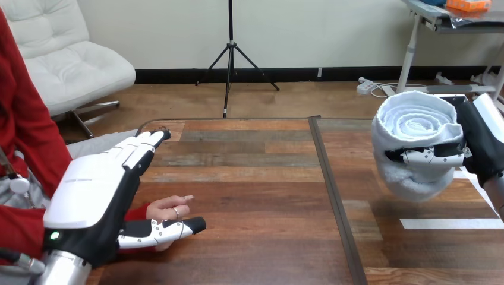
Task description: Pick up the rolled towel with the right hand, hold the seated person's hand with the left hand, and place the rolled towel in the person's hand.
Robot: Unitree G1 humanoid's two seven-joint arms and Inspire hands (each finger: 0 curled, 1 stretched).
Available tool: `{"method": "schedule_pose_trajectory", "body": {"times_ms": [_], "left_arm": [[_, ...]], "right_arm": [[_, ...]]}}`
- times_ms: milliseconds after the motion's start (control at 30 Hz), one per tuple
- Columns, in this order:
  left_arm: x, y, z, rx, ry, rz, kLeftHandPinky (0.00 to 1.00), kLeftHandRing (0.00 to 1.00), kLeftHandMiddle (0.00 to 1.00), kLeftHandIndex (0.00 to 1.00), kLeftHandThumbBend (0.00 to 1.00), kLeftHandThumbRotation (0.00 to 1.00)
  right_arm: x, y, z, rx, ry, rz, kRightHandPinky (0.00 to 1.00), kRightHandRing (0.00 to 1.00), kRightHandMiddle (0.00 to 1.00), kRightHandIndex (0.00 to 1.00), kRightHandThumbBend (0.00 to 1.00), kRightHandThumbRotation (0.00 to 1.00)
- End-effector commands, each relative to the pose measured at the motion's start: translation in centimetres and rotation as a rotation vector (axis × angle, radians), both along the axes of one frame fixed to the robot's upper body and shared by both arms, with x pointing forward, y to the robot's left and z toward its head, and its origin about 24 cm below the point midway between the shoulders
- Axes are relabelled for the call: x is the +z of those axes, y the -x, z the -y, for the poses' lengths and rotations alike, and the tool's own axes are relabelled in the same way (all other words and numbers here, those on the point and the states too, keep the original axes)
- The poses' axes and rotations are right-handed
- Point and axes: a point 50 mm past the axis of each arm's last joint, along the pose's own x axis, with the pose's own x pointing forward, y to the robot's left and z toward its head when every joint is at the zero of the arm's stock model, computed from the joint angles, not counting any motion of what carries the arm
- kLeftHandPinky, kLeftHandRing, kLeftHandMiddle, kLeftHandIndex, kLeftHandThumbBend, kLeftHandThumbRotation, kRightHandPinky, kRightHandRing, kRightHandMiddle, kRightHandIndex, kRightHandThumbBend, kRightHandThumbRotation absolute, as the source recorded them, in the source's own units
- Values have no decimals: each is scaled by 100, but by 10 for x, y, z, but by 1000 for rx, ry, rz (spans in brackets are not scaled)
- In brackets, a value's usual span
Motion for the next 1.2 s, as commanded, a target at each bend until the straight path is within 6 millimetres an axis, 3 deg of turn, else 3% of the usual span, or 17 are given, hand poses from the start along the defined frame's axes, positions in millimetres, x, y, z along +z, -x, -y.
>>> {"method": "schedule_pose_trajectory", "body": {"times_ms": [0,1167], "left_arm": [[4,-14,-2,-20,-61,1,86,91,91,90,100,65],[-16,-50,-19,-9,-259,-208,82,86,86,83,100,55]], "right_arm": [[21,-10,-3,-7,-43,97,37,41,43,44,79,0],[20,-7,-1,-3,-57,99,37,41,44,43,79,0]]}}
